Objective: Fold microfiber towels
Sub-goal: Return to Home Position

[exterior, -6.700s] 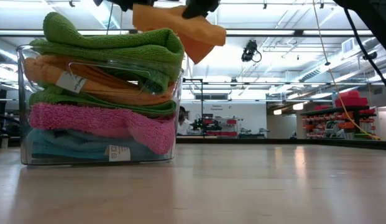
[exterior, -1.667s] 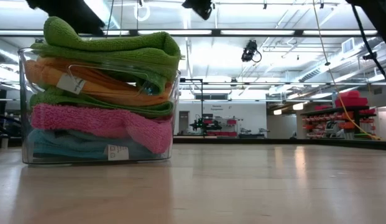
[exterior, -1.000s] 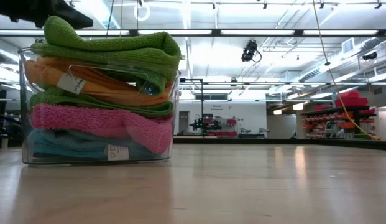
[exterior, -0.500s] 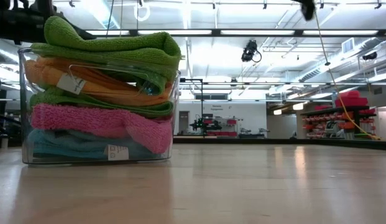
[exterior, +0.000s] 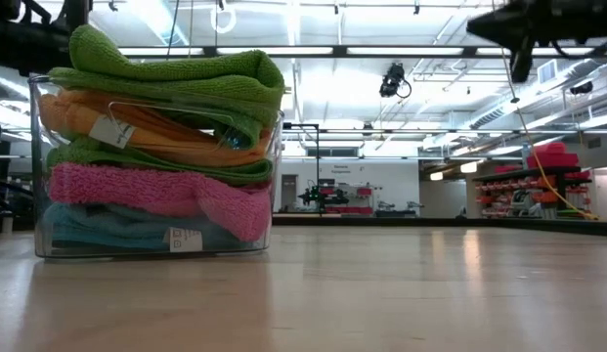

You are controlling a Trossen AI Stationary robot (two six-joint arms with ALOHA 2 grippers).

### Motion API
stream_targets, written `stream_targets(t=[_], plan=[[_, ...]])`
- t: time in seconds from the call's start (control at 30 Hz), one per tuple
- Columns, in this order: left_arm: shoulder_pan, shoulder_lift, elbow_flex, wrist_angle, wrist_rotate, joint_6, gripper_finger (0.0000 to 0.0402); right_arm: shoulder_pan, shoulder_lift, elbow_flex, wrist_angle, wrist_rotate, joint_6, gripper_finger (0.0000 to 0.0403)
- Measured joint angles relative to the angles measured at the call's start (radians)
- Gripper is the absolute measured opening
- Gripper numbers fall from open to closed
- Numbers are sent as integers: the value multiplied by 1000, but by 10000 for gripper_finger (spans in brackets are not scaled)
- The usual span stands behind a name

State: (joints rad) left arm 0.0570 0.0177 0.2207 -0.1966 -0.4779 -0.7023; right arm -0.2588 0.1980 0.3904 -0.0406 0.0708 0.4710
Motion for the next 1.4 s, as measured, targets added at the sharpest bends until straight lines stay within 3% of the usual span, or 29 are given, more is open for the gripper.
stream_targets(t=[0.27,0.43,0.67,0.83,1.0,1.4], plan=[[0,0,0,-45,17,-104,21,0,-137,-168,18,0,47,44],[0,1,0,-123,118,-49,14,0,-198,-260,61,0,102,44],[0,9,0,-431,123,-20,27,0,-193,-284,1,42,194,44],[0,8,0,-571,124,14,35,0,-193,-284,-90,62,110,44],[0,8,0,-563,124,15,34,0,-192,-284,-152,59,-4,44],[0,8,0,-563,124,15,28,0,-192,-284,-153,55,-4,44]])
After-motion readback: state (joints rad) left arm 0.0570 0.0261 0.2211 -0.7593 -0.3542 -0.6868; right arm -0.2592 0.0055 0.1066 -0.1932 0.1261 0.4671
